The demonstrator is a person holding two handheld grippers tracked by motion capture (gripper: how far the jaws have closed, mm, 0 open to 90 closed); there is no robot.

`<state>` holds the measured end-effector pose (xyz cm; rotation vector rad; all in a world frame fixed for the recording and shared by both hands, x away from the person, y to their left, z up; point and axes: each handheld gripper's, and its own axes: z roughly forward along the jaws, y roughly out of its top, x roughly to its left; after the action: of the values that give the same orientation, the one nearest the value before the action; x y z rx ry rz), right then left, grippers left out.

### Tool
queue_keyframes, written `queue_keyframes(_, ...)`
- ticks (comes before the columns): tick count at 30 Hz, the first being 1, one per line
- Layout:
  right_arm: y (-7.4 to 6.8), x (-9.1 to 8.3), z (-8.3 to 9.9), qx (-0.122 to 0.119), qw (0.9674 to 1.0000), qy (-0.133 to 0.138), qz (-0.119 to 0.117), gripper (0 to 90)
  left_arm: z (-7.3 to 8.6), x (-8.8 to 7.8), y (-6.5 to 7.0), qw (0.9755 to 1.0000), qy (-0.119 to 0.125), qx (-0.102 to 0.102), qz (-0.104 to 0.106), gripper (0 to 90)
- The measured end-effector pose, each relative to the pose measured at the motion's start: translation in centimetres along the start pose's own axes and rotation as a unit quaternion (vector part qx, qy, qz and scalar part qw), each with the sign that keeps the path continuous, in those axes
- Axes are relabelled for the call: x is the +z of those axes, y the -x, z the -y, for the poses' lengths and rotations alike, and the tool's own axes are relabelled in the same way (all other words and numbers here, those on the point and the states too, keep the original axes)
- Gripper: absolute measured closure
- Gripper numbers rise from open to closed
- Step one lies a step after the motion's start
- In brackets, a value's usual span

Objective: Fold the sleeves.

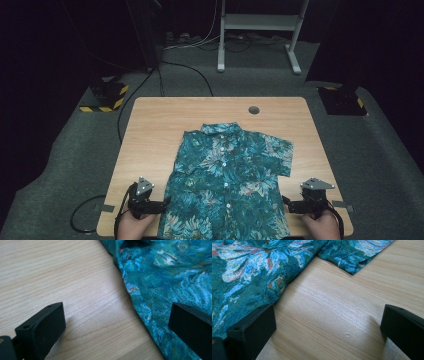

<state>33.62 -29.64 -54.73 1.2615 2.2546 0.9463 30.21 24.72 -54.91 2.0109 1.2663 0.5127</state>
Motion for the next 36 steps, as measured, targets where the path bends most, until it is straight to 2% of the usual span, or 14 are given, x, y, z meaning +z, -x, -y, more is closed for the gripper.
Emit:
queue_keyframes(7, 0.0, 0.0, 0.0, -0.003, 1.0, -0.001, -0.002, 0.0, -0.1, 0.1, 0.3, 0.9998, -0.007, 0.014, -0.01, 1.6)
queue_keyframes(20, 0.1, -0.2, 0.0, -0.01, 0.9999, -0.001, -0.005, 0.1, -0.1, 0.1, 0.3, 0.9998, -0.009, 0.016, -0.01, 0.8)
queue_keyframes(22, 0.3, -0.4, -0.1, 0.003, 1.0, 0.006, -0.007, 0.1, -0.1, 0.2, 0.4, 0.9998, -0.008, 0.015, -0.009, 0.8)
queue_keyframes(24, 0.4, -0.8, -0.3, 0.012, 0.9997, 0.021, -0.011, 0.1, -0.1, 0.2, 0.4, 0.9998, -0.008, 0.015, -0.009, 0.8)
queue_keyframes(27, 0.3, -1.3, -0.8, -0.001, 0.9995, 0.032, -0.004, 0.1, -0.1, 0.2, 0.4, 0.9998, -0.009, 0.016, -0.009, 0.8)
queue_keyframes(29, 0.2, -1.4, -1.1, -0.001, 0.9992, 0.041, -0.004, 0.1, -0.1, 0.2, 0.4, 0.9998, -0.009, 0.015, -0.009, 0.7)
queue_keyframes(34, -0.1, -1.1, -1.8, 0.0, 0.9994, 0.033, -0.01, 0.1, -0.1, 0.2, 0.4, 0.9998, -0.009, 0.016, -0.009, 0.7)
queue_keyframes(36, -0.2, -1.0, -2.2, -0.004, 0.9995, 0.029, -0.005, 0.1, -0.1, 0.2, 0.4, 0.9998, -0.009, 0.016, -0.009, 0.7)
